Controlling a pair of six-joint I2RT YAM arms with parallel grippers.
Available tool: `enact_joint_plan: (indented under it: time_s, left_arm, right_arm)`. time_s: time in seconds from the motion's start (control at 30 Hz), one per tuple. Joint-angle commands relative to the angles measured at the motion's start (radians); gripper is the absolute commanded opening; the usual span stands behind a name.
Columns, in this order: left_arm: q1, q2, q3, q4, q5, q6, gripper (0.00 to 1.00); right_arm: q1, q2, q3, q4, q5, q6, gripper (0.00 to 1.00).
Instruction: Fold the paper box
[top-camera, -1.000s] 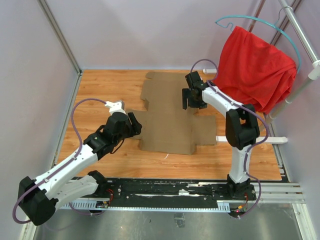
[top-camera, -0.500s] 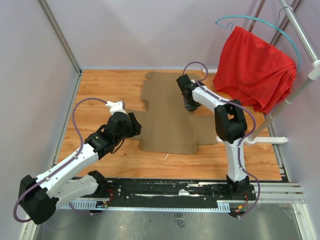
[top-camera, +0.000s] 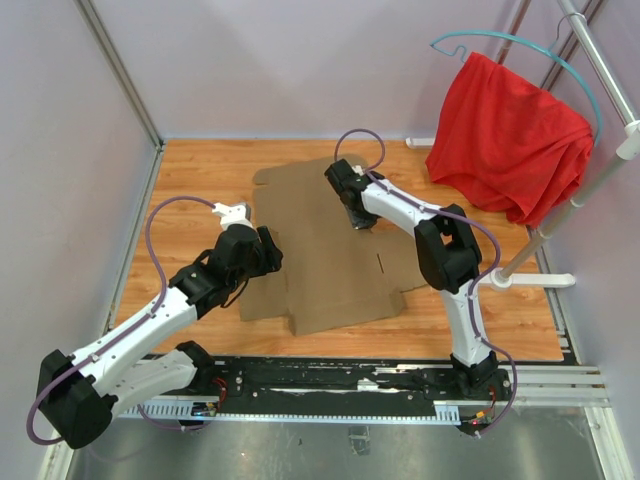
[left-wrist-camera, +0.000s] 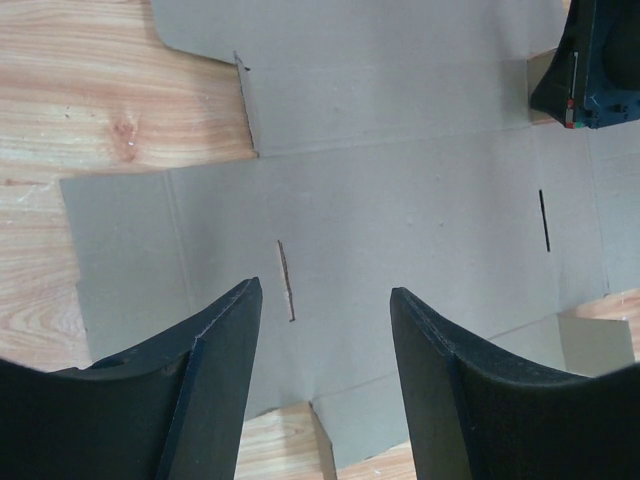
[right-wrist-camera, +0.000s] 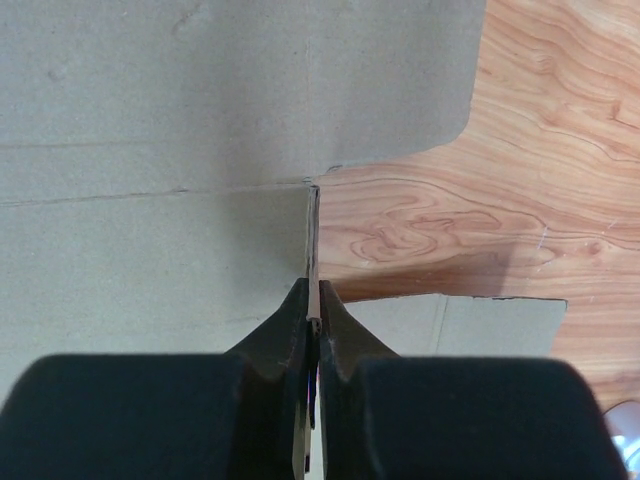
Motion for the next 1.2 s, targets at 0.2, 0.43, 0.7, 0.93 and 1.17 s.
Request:
enact_joint_plan:
  time_s: [0.2,0.43,0.7,0.93,1.17]
  left_arm:
    - [-0.006,0.053,-0.006,0.025,-0.054,0.031,0.63]
    - [0.147,0.192,0.026,0.122,0.035,0.079,0.66]
    - [0.224,0.450,0.168,0.147,0.021,0.128,0.62]
    - [0.224,0.298,0.101,0.268,0.016,0.149,0.61]
    - [0.224,0.110,0.041,0.343,0.035,0.187,0.64]
  right_arm:
    - [0.010,-0.032,-0.008,0.009,-0.110,-0.050,0.01]
    - [-0.008,-0.031,0.000,0.011,-0.211,0.040,0.01]
    - [-0.023,-0.152,-0.168,0.157,-0.241,0.085,0.01]
    - [-0.023,-0.363,-0.526,0.574,-0.186,0.068,0.01]
    - [-0.004,-0.537,-0.866,1.036,-0.159,0.037,0.01]
